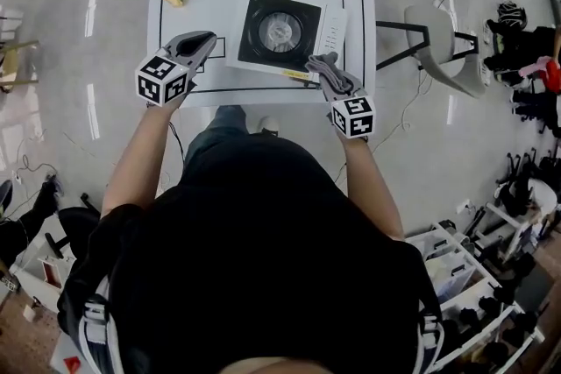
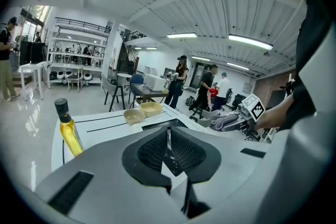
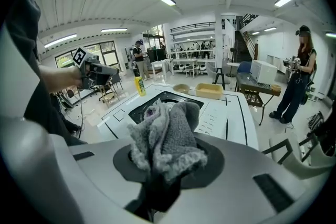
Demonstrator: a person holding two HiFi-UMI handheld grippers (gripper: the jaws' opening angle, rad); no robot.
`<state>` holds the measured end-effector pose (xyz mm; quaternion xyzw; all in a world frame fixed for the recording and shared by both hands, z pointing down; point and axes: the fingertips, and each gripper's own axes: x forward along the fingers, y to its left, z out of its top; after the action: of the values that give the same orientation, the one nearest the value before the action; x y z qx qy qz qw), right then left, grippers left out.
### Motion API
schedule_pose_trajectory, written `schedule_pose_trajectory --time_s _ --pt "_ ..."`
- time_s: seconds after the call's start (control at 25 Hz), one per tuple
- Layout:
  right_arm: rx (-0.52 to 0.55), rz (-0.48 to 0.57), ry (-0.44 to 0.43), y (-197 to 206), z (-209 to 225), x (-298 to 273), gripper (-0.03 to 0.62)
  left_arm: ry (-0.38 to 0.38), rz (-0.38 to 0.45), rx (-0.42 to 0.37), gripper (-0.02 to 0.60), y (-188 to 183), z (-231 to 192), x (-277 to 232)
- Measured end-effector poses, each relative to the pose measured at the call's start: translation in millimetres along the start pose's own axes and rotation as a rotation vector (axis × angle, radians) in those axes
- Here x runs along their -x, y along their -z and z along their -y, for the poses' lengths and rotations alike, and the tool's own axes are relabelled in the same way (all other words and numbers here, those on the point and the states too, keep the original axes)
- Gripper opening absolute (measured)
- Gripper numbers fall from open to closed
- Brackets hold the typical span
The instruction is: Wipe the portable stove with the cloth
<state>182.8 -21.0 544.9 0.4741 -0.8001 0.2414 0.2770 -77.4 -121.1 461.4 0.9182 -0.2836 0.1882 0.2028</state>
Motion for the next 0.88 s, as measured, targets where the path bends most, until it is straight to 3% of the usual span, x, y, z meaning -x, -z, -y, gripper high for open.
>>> schedule_pose_trajectory --time_s 0.56,0.88 --pt "0.032 -0.111 -0.075 68 -21 -39 0.117 0.041 -0.041 0.075 0.048 64 -25 -38" --pt "0.037 -0.120 -0.117 68 -39 -61 0.115 0.083 -0.079 0.106 0.091 94 -40 -55"
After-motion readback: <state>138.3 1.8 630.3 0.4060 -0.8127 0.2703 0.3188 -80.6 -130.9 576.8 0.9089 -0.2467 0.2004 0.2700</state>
